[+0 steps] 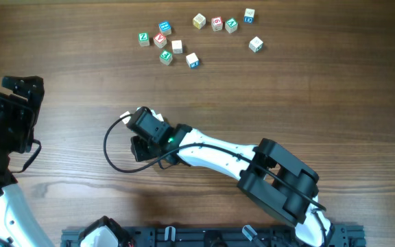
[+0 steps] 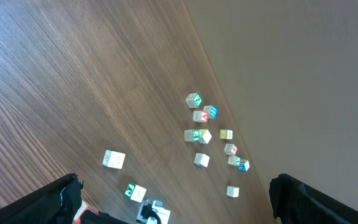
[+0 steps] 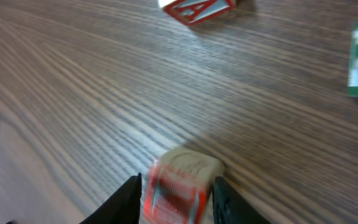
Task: Form a circle
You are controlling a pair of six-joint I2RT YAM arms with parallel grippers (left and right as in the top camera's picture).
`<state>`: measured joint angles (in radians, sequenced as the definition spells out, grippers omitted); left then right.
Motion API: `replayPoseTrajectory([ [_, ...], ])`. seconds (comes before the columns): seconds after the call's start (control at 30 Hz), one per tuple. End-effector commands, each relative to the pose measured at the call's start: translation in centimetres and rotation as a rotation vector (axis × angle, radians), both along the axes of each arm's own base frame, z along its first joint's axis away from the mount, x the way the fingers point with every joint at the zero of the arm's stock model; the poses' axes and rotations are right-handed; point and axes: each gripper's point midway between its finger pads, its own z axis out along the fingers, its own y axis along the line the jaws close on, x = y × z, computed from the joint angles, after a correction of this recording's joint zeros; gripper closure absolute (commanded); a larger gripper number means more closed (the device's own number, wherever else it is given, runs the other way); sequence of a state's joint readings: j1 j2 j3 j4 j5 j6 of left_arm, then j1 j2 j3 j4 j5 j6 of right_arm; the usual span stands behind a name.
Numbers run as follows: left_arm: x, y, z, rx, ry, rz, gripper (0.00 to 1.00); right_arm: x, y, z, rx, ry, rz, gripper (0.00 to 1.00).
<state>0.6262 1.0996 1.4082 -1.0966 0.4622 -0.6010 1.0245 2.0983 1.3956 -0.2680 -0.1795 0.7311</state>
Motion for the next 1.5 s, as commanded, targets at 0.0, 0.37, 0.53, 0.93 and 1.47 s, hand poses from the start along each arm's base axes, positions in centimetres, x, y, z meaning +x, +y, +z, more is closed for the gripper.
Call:
replayPoseTrajectory([
  [0.0,-0.4,0.3,0.6,0.06,-0.006,-0.009,0.0,-1.3,0.7,0.0,0.04,0.06,0.05,0.55],
  [0.37,-0.4,0.2,-1.6,0.029,0.091,-0.01,0.0,4.4,-4.6,6.0,0.038,-0.037,-0.026,0.01],
  [0.53,1.2,-0.6,-3.7,0.01,0.157,-0.091,0.09,8.3,-8.4,8.8,0.059,-0.061,-0.136,0.01],
  [0.93,5.1,0.6,-14.7,-0.013,0.498,-0.246,0.96,12.1,-14.1,1.5,-0.205,-0.077,-0.309,0.42],
  [1.47,10.2,-1.7,-23.0,-0.031,0.589,-0.37,0.96,11.2,-10.2,-2.6,-0.089,-0.037,-0.081,0.89],
])
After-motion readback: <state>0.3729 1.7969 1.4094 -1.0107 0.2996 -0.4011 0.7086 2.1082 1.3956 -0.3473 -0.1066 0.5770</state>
